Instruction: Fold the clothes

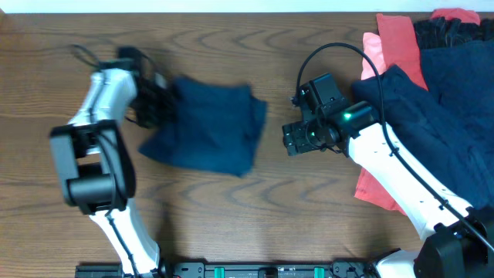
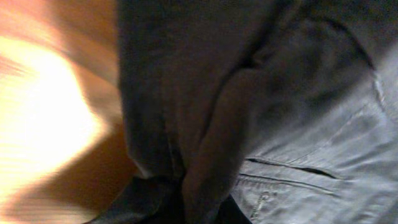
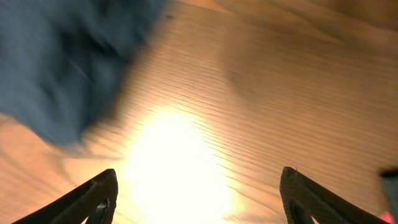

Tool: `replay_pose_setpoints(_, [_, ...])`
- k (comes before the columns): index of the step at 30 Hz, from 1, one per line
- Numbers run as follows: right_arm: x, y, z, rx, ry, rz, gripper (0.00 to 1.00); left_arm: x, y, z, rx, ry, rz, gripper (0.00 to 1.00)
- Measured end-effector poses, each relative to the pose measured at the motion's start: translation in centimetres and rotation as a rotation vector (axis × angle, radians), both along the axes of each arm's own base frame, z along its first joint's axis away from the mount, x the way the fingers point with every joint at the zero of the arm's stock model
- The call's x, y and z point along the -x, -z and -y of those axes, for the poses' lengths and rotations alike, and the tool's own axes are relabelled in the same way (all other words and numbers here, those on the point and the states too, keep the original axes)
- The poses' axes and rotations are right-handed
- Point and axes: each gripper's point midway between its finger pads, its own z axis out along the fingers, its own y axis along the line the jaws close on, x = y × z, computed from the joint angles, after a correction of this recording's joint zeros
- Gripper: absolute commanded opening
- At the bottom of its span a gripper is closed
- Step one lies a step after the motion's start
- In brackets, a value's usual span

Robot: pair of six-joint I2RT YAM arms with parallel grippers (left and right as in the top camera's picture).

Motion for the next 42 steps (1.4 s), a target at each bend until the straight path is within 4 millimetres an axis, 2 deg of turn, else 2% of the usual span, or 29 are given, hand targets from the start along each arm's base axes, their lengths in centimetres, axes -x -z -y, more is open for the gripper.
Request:
replay_pose_setpoints(3, [-0.2,0.2,1.6,0.038,0.052,-0.009,0.85,-2.2,-2.3,-5.5,-0.010,-0.194,0.068,0.06])
replay_pose_setpoints(5, [-0.6,0.3,2.9,0.056,0.091,-0.013,0.86,-2.8,-3.8,-9.6,-0.014,-0.333,0.102,0.06])
replay_pose_setpoints(7, [-1.0,0.4,4.1,0.071,0.128,-0.013,0.86,-2.4,-4.7,-13.4,-0.018,-0.465,0.118,0.07])
replay_pose_setpoints(9, [-1.3,0.4,5.1,0.075,0.160,-0.013,0.87,-1.4,-4.9,-16.0,-0.022,-0.557,0.109,0.15])
replay_pose_setpoints(11, [-1.7,0.4,6.0,0.078,0.190,-0.013,0.88,-0.7,-4.8,-17.4,-0.027,-0.606,0.097,0.38])
replay_pose_setpoints(13, [-1.9,0.4,6.7,0.082,0.213,-0.012,0.88,-0.4,-4.7,-17.7,-0.030,-0.609,0.090,0.64])
replay_pose_setpoints(16, [-1.9,0.4,7.2,0.089,0.226,-0.017,0.90,-0.3,-4.6,-16.8,-0.024,-0.587,0.076,0.82])
replay_pose_setpoints(17, [-1.7,0.5,7.3,0.092,0.227,-0.023,0.94,-0.1,-4.5,-16.1,-0.017,-0.580,0.056,0.84])
replay_pose_setpoints(20, [-1.4,0.6,7.5,0.101,0.231,-0.034,0.99,0.6,-4.4,-15.1,-0.004,-0.559,0.015,0.85])
replay_pose_setpoints(24, [-1.5,0.6,7.9,0.102,0.245,-0.037,0.99,2.6,-4.2,-13.4,0.021,-0.540,-0.087,0.84])
replay_pose_setpoints(28, [-2.4,0.4,8.3,0.080,0.268,-0.014,0.99,3.2,-5.3,-11.7,0.013,-0.461,-0.090,0.84])
replay_pose_setpoints(31, [-3.5,0.0,8.7,0.039,0.293,0.016,0.99,3.2,-6.6,-9.3,-0.016,-0.368,-0.077,0.84])
replay_pose_setpoints(34, [-4.2,-0.2,9.8,-0.021,0.336,0.013,0.99,3.8,-7.3,-5.9,-0.061,-0.238,-0.092,0.84])
replay_pose_setpoints(38, [-2.9,0.3,12.5,-0.055,0.420,-0.079,0.99,5.7,-7.2,-1.7,-0.113,-0.074,-0.174,0.84])
replay_pose_setpoints(42, [0.6,1.0,15.0,-0.047,0.508,-0.236,0.99,9.5,-7.7,1.7,-0.145,0.063,-0.323,0.84])
